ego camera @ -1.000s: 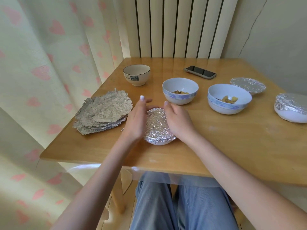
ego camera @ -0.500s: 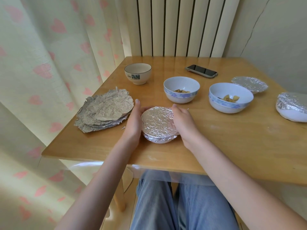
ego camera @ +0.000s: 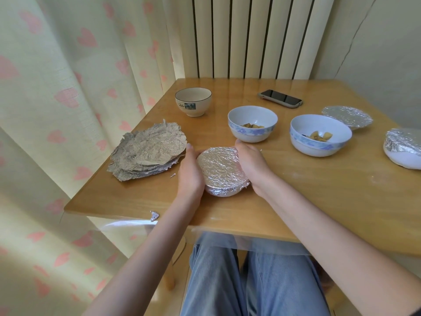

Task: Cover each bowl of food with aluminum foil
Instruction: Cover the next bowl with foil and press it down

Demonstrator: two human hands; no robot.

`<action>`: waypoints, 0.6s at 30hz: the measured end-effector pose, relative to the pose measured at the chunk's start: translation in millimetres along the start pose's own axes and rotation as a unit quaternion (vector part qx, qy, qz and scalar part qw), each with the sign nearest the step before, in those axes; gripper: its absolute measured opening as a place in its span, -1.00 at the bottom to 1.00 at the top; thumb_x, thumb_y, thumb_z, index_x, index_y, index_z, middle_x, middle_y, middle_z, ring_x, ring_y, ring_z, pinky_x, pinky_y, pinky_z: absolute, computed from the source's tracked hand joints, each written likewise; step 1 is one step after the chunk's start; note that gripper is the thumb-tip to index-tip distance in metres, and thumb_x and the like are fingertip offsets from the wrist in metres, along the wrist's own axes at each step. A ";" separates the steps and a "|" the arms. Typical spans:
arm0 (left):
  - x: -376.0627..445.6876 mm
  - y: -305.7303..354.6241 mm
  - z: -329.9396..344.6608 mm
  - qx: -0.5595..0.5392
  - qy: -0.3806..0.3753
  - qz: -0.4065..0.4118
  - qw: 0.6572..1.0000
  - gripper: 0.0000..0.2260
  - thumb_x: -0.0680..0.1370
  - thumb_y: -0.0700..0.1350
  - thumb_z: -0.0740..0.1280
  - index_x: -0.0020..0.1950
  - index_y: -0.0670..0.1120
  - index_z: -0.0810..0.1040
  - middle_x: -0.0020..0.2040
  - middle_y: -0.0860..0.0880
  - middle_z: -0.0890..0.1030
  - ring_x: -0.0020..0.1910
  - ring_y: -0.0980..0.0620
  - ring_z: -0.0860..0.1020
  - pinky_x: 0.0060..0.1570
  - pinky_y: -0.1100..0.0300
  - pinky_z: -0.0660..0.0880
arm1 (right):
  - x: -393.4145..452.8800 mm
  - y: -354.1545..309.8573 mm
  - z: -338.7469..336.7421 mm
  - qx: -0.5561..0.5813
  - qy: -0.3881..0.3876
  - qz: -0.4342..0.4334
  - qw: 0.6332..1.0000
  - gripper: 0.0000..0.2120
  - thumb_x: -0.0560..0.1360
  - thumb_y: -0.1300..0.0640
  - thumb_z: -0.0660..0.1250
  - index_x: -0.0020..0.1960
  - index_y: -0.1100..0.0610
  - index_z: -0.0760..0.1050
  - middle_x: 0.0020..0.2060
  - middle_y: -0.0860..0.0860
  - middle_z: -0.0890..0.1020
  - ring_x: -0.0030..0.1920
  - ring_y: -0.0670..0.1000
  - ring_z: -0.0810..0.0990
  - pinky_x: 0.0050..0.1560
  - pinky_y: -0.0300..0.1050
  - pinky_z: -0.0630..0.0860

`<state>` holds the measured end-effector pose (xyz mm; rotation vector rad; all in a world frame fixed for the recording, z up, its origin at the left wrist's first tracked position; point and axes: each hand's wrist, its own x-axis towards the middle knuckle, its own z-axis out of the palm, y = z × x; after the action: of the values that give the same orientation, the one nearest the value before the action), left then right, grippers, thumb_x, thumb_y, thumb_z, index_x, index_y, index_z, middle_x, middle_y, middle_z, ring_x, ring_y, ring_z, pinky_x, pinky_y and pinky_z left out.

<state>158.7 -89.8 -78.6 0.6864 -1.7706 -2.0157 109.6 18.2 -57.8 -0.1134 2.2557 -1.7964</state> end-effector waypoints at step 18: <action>5.4 12.5 1.4 -0.047 -0.077 -0.031 0.995 -0.50 0.68 0.08 -0.01 -0.19 -0.14 0.59 -0.37 -0.04 0.67 -0.38 0.06 0.64 -0.18 0.17 0.52 | -12.2 9.5 24.5 0.116 0.213 -0.010 0.970 -0.62 0.61 0.09 0.02 -0.01 0.11 0.62 0.02 0.07 0.64 0.08 0.11 0.56 0.20 0.04 0.46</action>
<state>153.0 -93.5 -66.8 0.5763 -1.7451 -2.2316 128.3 -0.1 -70.2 0.3274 2.2850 -2.2563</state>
